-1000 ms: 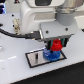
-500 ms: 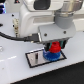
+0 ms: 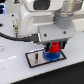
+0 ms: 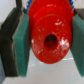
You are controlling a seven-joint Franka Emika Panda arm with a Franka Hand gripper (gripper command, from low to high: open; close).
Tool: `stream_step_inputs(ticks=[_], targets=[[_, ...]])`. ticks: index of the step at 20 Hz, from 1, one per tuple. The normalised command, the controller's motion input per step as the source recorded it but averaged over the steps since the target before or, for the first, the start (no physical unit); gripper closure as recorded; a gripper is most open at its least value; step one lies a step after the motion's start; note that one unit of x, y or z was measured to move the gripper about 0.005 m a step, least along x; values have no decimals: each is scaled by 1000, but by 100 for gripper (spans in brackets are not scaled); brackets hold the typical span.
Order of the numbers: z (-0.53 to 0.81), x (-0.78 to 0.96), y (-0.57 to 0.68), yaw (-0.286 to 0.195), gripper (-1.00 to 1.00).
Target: Insert the blue gear onto the right peg, followed by the red gear
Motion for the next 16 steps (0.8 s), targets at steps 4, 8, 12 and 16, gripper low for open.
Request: stream_step_inputs(ticks=[4,8,12,16], targets=[[326,52,-3,0,100],[289,-181,-94,0,100],[70,-29,-32,0,100],[-77,228,-53,0,100]])
